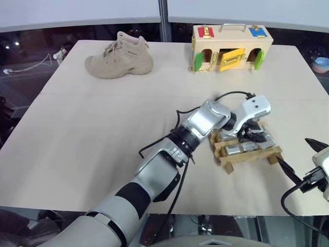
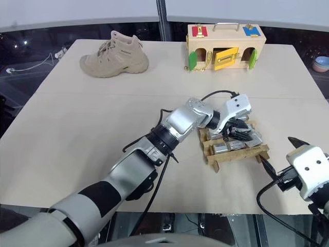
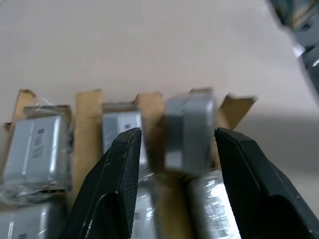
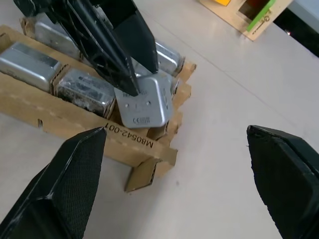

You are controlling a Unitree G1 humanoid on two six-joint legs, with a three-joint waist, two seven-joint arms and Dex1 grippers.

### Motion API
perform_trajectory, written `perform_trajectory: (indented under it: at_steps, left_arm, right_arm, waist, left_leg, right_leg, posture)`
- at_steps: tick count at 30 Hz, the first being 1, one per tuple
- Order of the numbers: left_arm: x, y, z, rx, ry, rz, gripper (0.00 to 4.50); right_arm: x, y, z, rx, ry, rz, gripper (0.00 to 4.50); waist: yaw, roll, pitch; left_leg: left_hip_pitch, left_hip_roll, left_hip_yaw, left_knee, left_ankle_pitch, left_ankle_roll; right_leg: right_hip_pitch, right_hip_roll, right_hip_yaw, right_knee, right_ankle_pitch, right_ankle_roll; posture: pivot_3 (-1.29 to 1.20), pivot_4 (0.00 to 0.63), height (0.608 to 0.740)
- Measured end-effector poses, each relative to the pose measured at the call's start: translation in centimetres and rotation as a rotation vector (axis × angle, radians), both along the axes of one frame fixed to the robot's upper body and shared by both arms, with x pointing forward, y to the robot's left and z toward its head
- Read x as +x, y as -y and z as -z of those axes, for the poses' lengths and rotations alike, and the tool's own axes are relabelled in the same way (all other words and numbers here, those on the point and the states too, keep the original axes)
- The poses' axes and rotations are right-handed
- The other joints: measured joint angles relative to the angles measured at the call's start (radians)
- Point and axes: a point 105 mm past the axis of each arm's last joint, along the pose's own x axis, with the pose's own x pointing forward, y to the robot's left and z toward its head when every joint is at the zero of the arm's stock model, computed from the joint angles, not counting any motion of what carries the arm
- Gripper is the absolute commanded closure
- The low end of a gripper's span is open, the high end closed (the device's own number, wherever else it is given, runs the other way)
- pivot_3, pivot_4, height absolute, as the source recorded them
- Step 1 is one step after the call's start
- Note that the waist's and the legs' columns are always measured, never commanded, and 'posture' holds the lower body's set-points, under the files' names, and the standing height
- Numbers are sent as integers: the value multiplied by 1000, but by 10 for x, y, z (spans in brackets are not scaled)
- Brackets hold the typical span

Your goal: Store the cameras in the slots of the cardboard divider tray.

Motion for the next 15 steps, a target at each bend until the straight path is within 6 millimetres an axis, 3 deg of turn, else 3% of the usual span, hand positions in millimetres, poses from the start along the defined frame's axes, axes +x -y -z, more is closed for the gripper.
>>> perform_trajectory:
  at_steps: [3, 13, 15]
  left_arm:
    - [-2, 4, 1, 19, 96, 47, 2105]
    - [-3, 4, 2, 23, 98, 50, 2105]
    - [-3, 4, 2, 24, 95, 50, 2632]
  right_arm:
    - [-2, -1, 1, 3, -1, 5, 0]
    - [-6, -1, 1, 4, 0, 23, 0]
    - [-6, 0, 1, 2, 1, 26, 0]
  waist:
    - [-1, 0, 0]
    - [-3, 0, 0]
    - [-3, 0, 0]
  left_leg:
    - [0, 0, 0, 0, -2, 4]
    - [0, 0, 0, 1, -2, 4]
    - [0, 0, 0, 1, -2, 4]
  right_leg:
    - [0, 0, 0, 0, 0, 0]
    - [0, 0, 0, 0, 0, 1]
    - [0, 0, 0, 0, 0, 1]
  posture:
    - [0, 150, 740]
    - [0, 150, 740]
    - [0, 150, 740]
